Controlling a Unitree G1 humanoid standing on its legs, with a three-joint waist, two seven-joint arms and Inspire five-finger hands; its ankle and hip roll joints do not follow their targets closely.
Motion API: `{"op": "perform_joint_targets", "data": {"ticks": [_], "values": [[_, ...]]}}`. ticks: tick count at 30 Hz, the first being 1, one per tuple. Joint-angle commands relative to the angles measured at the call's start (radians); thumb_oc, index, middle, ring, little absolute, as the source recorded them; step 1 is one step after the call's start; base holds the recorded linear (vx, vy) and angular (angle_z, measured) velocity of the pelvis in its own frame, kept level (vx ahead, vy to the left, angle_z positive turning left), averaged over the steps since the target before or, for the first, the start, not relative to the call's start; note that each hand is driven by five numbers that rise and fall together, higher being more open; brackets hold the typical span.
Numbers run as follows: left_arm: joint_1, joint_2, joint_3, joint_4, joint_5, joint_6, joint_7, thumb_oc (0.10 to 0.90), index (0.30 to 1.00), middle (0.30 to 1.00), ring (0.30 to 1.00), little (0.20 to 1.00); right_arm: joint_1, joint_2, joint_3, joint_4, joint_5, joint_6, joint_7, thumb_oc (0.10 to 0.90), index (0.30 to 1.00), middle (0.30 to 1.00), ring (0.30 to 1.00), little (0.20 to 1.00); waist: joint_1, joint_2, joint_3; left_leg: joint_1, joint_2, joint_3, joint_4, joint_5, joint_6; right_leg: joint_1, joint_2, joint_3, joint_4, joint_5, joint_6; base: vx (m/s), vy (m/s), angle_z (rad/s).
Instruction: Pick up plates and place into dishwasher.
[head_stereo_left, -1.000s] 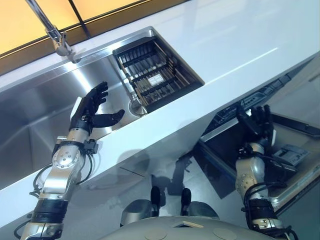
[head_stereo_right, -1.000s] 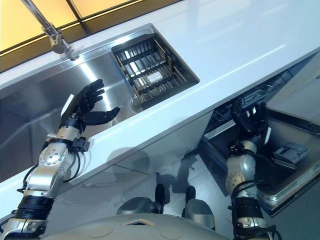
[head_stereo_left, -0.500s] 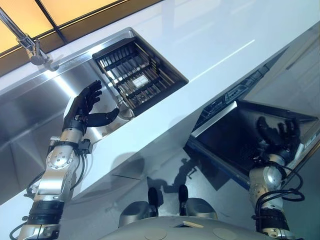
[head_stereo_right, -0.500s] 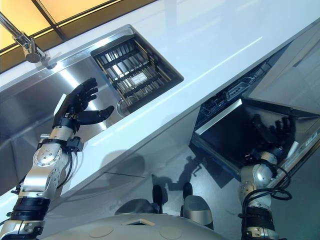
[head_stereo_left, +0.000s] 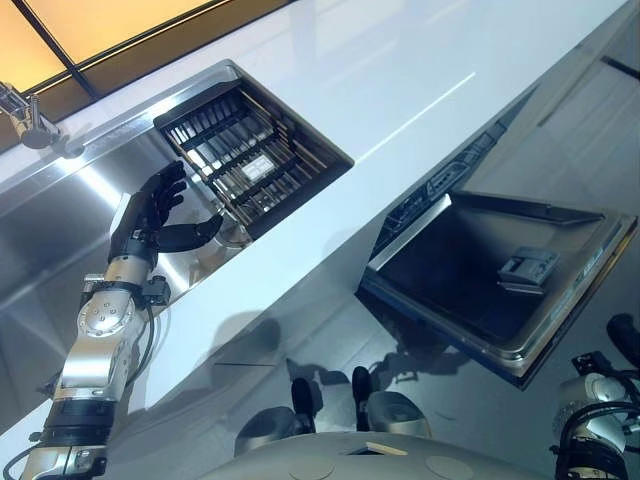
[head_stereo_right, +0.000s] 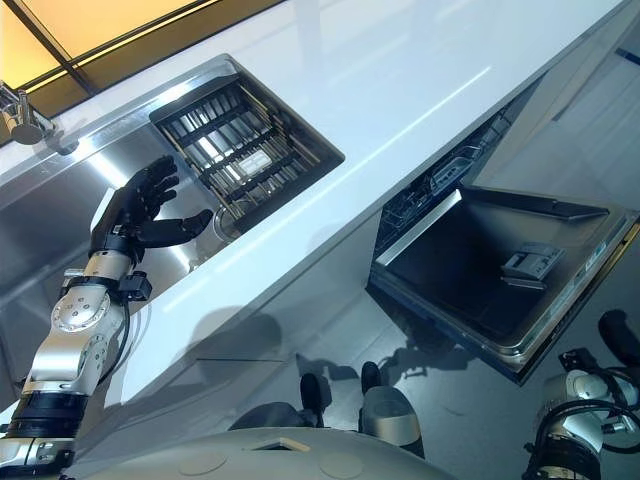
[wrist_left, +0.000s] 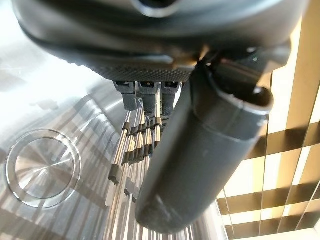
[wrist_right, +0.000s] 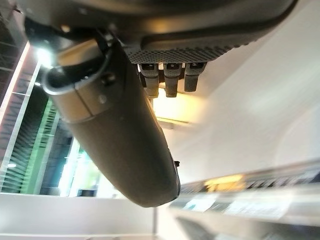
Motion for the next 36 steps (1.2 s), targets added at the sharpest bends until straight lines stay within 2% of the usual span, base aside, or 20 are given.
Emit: {"op": "perform_joint_targets", "data": {"ticks": [1,3,7,8,11,15,20,23,27,28,30,31,32,36], "values": [[-0.145,0.074,0.037,-0.006,-0.059,-0.124,0.059,0.800,0.900,0.900,0.900,0.900,-0.059,-0.189,-0.027,0.036,0.090,-0.065,0.066,0.800,0.900,0.900,0.900,0.900,0.014,0.015,0.004,-0.106,-0.029,-0.001,0.181,-0.139,-0.006,-0.120,-0.009,-0.017,0.267,-0.165,0.073,-0.22,-0.083,0.00],[-0.180,0.079,0.023,-0.005,-0.074,-0.145,0.078,0.800,0.900,0.900,0.900,0.900,-0.093,-0.207,-0.014,0.064,0.148,-0.068,0.078,0.800,0.900,0.900,0.900,0.900,0.018,0.016,0.042,-0.161,-0.021,-0.004,0.238,-0.147,-0.014,-0.153,-0.019,-0.026,0.305,-0.177,0.057,-0.25,-0.079,0.01],[-0.247,0.101,0.009,0.007,-0.080,-0.188,0.104,0.800,0.900,0.900,0.900,0.900,-0.163,-0.221,0.021,0.111,0.343,-0.126,0.146,0.800,0.900,0.900,0.900,0.900,0.027,0.015,0.125,-0.277,0.010,0.006,0.371,-0.165,-0.026,-0.233,-0.035,-0.052,0.397,-0.205,0.020,-0.24,-0.099,-0.04],[-0.275,0.107,0.003,0.017,-0.080,-0.207,0.123,0.800,0.900,0.900,0.900,0.900,-0.194,-0.224,0.028,0.124,0.436,-0.152,0.177,0.800,0.900,0.900,0.900,0.900,0.025,0.019,0.156,-0.334,0.022,0.011,0.437,-0.177,-0.027,-0.283,-0.038,-0.058,0.455,-0.220,0.001,-0.24,-0.054,-0.14],[-0.309,0.121,-0.008,0.031,-0.082,-0.222,0.143,0.800,0.900,0.900,0.900,0.900,-0.227,-0.227,0.029,0.144,0.525,-0.184,0.205,0.800,0.900,0.900,0.900,0.900,0.022,0.026,0.184,-0.407,0.034,0.013,0.521,-0.198,-0.025,-0.355,-0.039,-0.061,0.538,-0.245,-0.020,-0.14,-0.017,-0.09],[-0.361,0.135,-0.018,0.033,-0.087,-0.214,0.164,0.800,0.900,0.900,0.900,0.900,-0.263,-0.228,0.027,0.163,0.651,-0.223,0.256,0.800,0.900,0.900,0.900,0.900,0.015,0.034,0.225,-0.542,0.032,-0.003,0.708,-0.267,-0.005,-0.497,-0.039,-0.055,0.738,-0.318,-0.056,-0.05,-0.009,-0.02],[-0.382,0.140,-0.016,0.022,-0.088,-0.196,0.164,0.800,0.900,0.900,0.900,0.900,-0.272,-0.215,0.027,0.170,0.775,-0.202,0.377,0.800,0.900,0.900,0.900,0.900,0.015,0.043,0.238,-0.628,0.021,-0.017,0.814,-0.301,0.011,-0.589,-0.049,-0.052,0.867,-0.365,-0.079,0.00,-0.001,-0.11],[-0.383,0.137,-0.015,0.016,-0.088,-0.185,0.157,0.800,0.900,0.900,0.900,0.900,-0.273,-0.207,0.045,0.180,0.778,-0.131,0.423,0.800,0.900,0.900,0.900,0.900,0.015,0.048,0.244,-0.660,0.013,-0.024,0.863,-0.315,0.015,-0.626,-0.065,-0.046,0.920,-0.380,-0.084,0.02,0.017,0.01],[-0.393,0.150,-0.019,0.009,-0.101,-0.173,0.151,0.800,0.900,0.900,0.900,0.900,-0.297,-0.237,0.073,0.226,0.775,-0.054,0.480,0.800,0.900,0.900,0.900,0.900,0.019,0.059,0.249,-0.680,0.004,-0.026,0.897,-0.325,0.012,-0.648,-0.082,-0.041,0.936,-0.378,-0.083,0.04,0.036,0.01],[-0.393,0.153,-0.020,0.005,-0.104,-0.177,0.150,0.800,0.900,0.900,0.900,0.900,-0.310,-0.246,0.089,0.221,0.780,-0.021,0.530,0.800,0.900,0.900,0.900,0.900,0.022,0.064,0.249,-0.685,0.002,-0.025,0.904,-0.328,0.010,-0.656,-0.087,-0.039,0.941,-0.377,-0.083,0.02,0.033,0.03],[-0.387,0.154,-0.019,-0.011,-0.106,-0.174,0.153,0.800,0.900,0.900,0.900,0.900,-0.321,-0.244,0.112,0.200,0.790,0.005,0.595,0.800,0.900,0.900,0.900,0.900,0.026,0.069,0.249,-0.693,-0.002,-0.026,0.915,-0.332,0.010,-0.668,-0.093,-0.037,0.951,-0.378,-0.084,0.02,0.039,0.02],[-0.383,0.155,-0.017,-0.017,-0.108,-0.176,0.151,0.800,0.900,0.900,0.900,0.900,-0.328,-0.238,0.131,0.181,0.792,0.041,0.663,0.800,0.900,0.900,0.900,0.900,0.029,0.070,0.249,-0.699,-0.006,-0.026,0.919,-0.334,0.009,-0.676,-0.097,-0.037,0.955,-0.377,-0.084,0.02,0.048,0.04],[-0.379,0.150,-0.013,-0.024,-0.102,-0.170,0.144,0.800,0.900,0.900,0.900,0.900,-0.331,-0.232,0.144,0.162,0.767,0.084,0.715,0.800,0.900,0.900,0.900,0.900,0.033,0.071,0.249,-0.700,-0.009,-0.028,0.923,-0.335,0.008,-0.677,-0.101,-0.037,0.956,-0.374,-0.082,0.02,0.035,0.05],[-0.381,0.152,-0.013,-0.032,-0.100,-0.169,0.126,0.800,0.900,0.900,0.900,0.900,-0.370,-0.240,0.200,0.113,0.714,0.185,0.860,0.800,0.900,0.900,0.900,0.900,0.050,0.071,0.249,-0.707,-0.018,-0.035,0.926,-0.336,0.005,-0.681,-0.113,-0.042,0.948,-0.364,-0.077,0.00,0.015,-0.05]]}}
